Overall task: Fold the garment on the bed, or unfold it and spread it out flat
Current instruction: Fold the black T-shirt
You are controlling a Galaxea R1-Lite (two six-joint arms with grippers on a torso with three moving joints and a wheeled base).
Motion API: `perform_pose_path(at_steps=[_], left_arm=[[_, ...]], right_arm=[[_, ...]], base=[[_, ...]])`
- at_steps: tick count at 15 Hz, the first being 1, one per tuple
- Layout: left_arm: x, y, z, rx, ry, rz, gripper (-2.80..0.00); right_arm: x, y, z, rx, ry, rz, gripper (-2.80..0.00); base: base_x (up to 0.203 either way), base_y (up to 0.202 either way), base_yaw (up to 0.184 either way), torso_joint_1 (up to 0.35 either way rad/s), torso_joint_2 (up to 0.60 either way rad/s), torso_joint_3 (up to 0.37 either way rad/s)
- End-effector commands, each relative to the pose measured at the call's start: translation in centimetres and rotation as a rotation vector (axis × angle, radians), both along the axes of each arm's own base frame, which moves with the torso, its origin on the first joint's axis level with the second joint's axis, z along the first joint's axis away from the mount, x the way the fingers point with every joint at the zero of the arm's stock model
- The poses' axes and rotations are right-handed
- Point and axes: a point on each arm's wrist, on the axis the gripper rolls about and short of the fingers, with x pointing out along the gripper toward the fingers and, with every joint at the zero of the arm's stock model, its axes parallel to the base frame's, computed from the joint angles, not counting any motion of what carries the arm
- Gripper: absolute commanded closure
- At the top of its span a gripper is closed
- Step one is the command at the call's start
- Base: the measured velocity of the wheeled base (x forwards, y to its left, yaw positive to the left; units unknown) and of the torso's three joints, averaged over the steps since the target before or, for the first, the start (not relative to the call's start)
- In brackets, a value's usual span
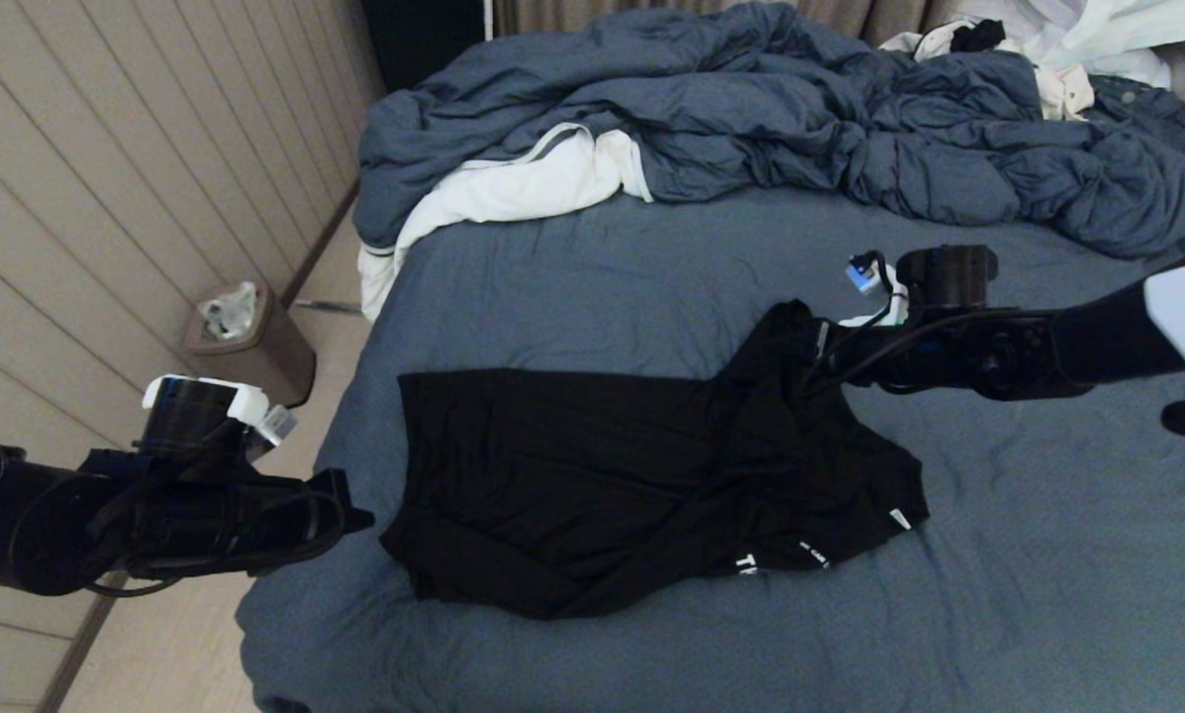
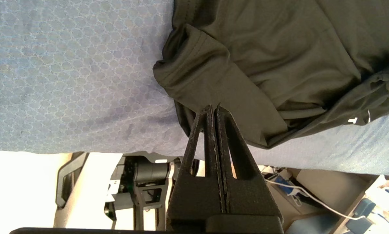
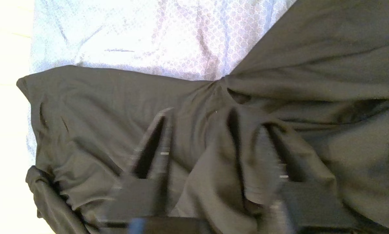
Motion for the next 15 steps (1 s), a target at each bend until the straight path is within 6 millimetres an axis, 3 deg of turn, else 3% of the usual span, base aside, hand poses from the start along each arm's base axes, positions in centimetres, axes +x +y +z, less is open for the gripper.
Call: perform_pose_path(at_steps=[1,8,15], left_arm=[[0.0,0.0,0.0,-0.004,0.000,0.001,0.00],[0.0,0.0,0.1,-0.005,-0.001,0.002,0.00],[0.0,0.0,0.0,-0.003,0.001,0.001,0.00]], right_arm=[[0.0,0.0,0.4,0.004,-0.014,0.001,-2.80],[1.2,0.1,3.0,0.097,-0.026,-0.079,-2.80],[1.2,2.1,2.5,0.082,0.061,-0.086,-2.80]], base=[[0.000,0.000,0.000,0.000,0.00,0.000],[0.000,0.000,0.000,0.000,0.00,0.000],[0.000,0.000,0.000,0.000,0.00,0.000]])
